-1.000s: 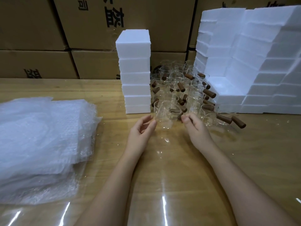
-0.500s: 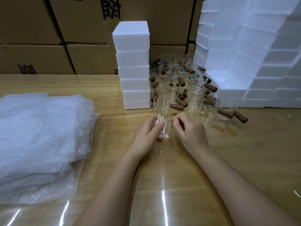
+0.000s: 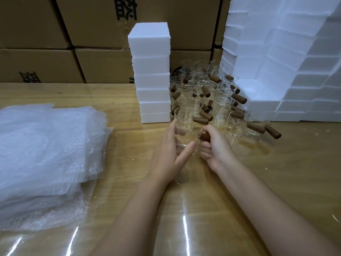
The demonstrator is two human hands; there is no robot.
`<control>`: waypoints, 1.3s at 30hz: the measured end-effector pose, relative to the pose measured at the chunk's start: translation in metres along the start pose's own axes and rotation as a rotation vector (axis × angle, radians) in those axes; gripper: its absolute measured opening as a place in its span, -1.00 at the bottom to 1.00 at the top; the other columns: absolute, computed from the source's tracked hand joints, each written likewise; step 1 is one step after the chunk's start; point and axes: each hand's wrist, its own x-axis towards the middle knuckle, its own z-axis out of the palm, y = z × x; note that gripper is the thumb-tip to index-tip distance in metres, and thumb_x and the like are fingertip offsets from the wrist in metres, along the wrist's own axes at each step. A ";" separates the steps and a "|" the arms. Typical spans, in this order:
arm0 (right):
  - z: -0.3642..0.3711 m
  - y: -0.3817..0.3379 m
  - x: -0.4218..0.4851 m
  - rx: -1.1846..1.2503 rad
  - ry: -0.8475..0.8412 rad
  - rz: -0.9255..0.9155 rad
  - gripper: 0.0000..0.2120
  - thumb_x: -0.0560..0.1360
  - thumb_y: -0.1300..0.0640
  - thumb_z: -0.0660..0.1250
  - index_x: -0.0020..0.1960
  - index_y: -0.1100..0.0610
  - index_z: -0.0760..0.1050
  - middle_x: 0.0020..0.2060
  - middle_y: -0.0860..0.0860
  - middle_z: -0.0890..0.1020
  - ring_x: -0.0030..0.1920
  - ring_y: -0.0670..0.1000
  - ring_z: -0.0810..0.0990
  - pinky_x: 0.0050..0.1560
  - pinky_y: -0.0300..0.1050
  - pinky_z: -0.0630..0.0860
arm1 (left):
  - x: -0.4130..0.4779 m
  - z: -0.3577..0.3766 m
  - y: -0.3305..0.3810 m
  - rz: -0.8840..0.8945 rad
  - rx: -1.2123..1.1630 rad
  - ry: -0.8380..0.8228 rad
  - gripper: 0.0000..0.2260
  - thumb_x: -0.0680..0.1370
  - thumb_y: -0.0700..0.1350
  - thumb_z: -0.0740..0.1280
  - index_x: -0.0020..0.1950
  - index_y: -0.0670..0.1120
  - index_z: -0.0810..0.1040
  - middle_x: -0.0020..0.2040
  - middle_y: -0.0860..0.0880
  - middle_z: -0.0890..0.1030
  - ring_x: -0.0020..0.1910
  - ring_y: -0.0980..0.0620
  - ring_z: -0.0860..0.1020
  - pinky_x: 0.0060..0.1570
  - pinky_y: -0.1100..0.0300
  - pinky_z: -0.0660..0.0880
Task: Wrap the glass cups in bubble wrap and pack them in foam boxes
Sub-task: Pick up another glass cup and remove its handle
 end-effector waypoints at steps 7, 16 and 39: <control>0.022 0.016 -0.012 -0.013 0.178 -0.452 -0.69 0.50 0.11 0.36 -0.40 -0.03 0.42 -0.52 -0.17 0.43 -0.48 -0.15 0.34 -0.39 -0.26 0.32 | 0.005 0.005 -0.004 -0.207 -0.271 0.114 -0.60 0.39 0.54 0.00 0.00 0.38 0.43 -0.25 0.22 0.59 -0.41 0.10 0.58 -0.37 0.00 0.52; 0.035 0.035 -0.014 -0.003 -0.122 -0.265 -0.69 0.57 -0.12 0.16 0.26 -0.04 0.43 0.07 0.10 0.65 0.06 0.10 0.64 0.03 0.04 0.57 | 0.003 0.005 -0.011 -0.228 -0.283 0.115 -0.49 0.50 0.35 -0.14 0.07 0.27 0.56 -0.44 0.13 0.57 -0.45 0.13 0.51 -0.34 0.07 0.45; 0.035 0.043 -0.025 -1.268 -0.181 -1.490 -0.53 0.56 0.14 0.16 0.42 0.31 0.29 0.45 0.19 0.26 0.49 0.24 0.13 0.48 0.18 0.07 | 0.010 0.005 -0.017 -0.628 -1.041 0.063 -0.60 0.70 0.02 -0.14 0.27 -0.02 0.44 0.06 0.14 0.61 -0.09 0.25 0.64 -0.25 0.41 0.53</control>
